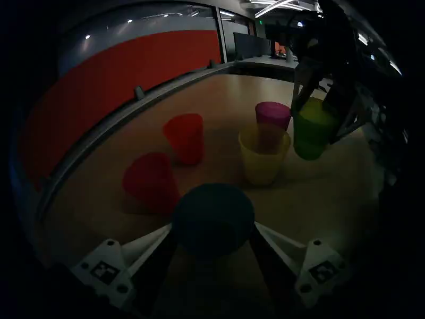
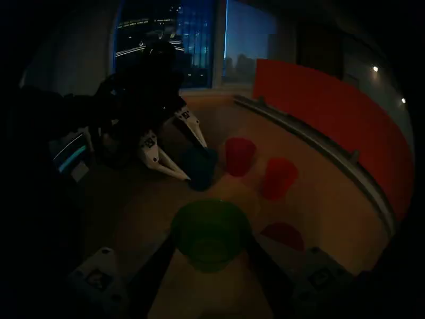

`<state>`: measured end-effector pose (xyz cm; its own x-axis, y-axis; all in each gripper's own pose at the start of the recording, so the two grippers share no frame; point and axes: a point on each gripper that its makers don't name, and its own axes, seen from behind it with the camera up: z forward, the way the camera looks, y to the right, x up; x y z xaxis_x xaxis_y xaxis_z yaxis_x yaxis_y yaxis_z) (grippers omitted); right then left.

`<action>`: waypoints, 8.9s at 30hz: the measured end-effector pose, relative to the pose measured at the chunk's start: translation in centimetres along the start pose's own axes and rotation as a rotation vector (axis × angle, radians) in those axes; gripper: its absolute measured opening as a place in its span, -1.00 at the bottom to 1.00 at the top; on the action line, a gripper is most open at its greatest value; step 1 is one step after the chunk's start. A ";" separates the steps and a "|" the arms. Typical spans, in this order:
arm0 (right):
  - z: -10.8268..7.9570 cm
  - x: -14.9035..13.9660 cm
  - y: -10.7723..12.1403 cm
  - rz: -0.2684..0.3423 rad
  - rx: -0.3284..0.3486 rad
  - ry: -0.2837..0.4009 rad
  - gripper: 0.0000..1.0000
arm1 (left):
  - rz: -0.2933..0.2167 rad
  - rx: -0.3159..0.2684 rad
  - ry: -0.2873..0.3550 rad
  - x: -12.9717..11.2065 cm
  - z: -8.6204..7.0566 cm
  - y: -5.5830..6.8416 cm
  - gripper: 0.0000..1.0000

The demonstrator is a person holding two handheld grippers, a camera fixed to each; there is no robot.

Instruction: Pour water

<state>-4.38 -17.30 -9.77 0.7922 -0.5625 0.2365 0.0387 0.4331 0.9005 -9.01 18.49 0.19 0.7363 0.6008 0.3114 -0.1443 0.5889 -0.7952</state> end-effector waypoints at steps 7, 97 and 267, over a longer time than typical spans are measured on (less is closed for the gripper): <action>0.8 -1.3 -0.5 0.005 0.009 -0.018 0.98 | 0.028 0.011 -0.037 -1.1 0.0 -0.2 0.74; -7.6 -2.6 2.3 0.231 -0.304 0.195 0.98 | -0.255 0.268 0.208 -1.9 -11.5 -1.7 0.75; -20.5 4.4 14.4 0.284 -1.198 0.601 0.98 | -0.479 0.873 0.600 -5.0 -16.7 -12.7 0.75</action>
<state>12.20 0.90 -3.22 0.9891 -0.0963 -0.1115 0.0866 0.9923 -0.0884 0.13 -1.00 0.02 1.0000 0.0007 0.0004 -0.0007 0.9992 0.0388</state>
